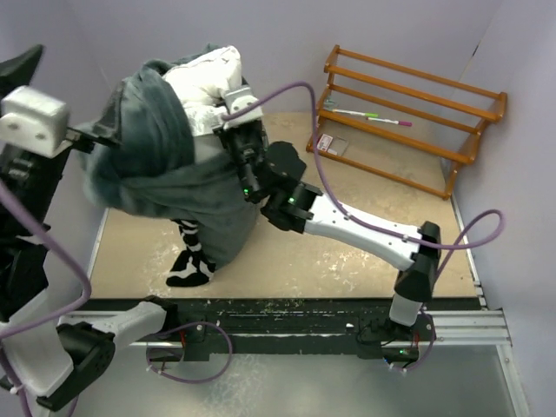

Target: Remove the pillowcase from the pillow

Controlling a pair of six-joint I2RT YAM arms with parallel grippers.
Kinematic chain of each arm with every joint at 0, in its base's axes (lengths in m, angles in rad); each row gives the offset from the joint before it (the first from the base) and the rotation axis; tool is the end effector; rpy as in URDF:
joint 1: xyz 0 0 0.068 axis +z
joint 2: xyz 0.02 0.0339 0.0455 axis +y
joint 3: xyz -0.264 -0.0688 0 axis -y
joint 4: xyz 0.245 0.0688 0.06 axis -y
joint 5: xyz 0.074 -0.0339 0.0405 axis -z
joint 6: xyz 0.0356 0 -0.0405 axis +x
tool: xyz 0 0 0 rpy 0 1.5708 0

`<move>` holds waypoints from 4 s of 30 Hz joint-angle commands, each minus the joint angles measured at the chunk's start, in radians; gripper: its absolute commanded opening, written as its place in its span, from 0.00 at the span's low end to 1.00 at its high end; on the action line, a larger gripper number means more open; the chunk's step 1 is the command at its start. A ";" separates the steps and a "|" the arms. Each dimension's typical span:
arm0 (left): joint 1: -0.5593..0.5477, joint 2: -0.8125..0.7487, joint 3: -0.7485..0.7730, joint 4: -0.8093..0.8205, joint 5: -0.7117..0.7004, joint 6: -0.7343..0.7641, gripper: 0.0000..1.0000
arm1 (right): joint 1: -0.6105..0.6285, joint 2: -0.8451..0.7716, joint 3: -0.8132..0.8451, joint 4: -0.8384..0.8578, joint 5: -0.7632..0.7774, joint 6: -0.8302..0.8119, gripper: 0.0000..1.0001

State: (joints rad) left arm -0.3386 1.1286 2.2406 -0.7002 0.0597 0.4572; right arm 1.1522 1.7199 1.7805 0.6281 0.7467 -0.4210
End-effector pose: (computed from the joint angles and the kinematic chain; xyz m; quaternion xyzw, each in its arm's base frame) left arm 0.0579 -0.0226 0.6422 0.2351 0.4949 0.0333 0.8359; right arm 0.1755 0.3350 0.5129 -0.0485 0.5142 0.1556 0.8420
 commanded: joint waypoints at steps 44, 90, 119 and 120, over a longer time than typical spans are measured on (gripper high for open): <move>0.007 -0.117 -0.435 0.205 0.591 -0.235 1.00 | 0.087 0.041 0.208 -0.107 0.199 -0.011 0.00; 0.006 -0.060 -0.469 0.360 -0.297 0.127 0.16 | -0.078 -0.394 -0.449 -0.069 0.137 0.354 0.00; 0.068 -0.175 -0.994 -0.013 0.299 0.036 0.79 | -0.279 -0.466 -0.349 -0.186 0.165 0.517 0.00; 0.069 -0.196 -1.027 -0.012 0.292 0.086 0.80 | -0.279 -0.441 -0.309 -0.182 0.162 0.501 0.00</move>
State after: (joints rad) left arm -0.2764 1.0500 1.2823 -0.6643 0.2325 0.3752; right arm 0.8928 1.2263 1.2995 0.3817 0.8726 0.1646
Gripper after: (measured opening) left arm 0.776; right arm 0.030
